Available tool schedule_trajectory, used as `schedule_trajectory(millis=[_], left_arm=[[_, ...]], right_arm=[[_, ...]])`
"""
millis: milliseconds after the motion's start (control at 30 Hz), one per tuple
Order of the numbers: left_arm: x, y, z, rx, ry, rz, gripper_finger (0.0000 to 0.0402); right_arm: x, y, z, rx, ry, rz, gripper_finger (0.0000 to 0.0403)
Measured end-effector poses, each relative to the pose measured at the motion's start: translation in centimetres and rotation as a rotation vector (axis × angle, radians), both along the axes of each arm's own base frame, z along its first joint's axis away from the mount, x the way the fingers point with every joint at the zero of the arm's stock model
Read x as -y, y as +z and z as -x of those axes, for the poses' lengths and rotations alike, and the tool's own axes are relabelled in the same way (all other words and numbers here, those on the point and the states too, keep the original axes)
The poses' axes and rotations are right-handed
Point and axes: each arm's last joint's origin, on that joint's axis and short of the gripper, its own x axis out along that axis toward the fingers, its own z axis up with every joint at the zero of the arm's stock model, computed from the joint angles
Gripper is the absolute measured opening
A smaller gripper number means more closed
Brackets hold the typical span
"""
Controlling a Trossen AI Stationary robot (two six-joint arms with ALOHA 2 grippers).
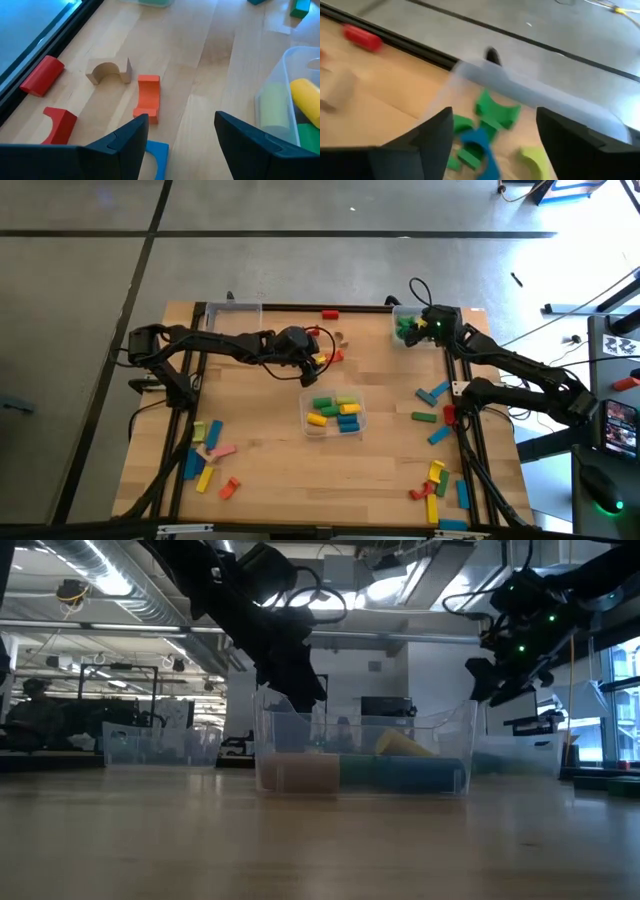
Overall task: Sort blocks by size
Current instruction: Put the blue arch block into the top right transparent bin
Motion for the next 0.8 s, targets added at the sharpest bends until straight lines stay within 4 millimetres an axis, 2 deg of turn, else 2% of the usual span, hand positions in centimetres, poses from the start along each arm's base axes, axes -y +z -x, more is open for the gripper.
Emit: schedule_trajectory(millis=[233,433,800], left_arm=[[0.0,0.0,0.0,0.002,0.0,-0.001,0.0225],[-0.1,-0.5,-0.3,-0.004,0.001,0.002,0.0225],[-0.4,-1.6,-0.3,-0.057,0.004,0.007,0.0225]], right_arm=[[-1.2,1.3,-1.4,0.133,0.204,0.043,0.0286],[-2.6,1.9,-2.9,0.174,0.383,0.073,0.0286],[-3.1,2.3,-3.4,0.189,0.438,0.125,0.0286]])
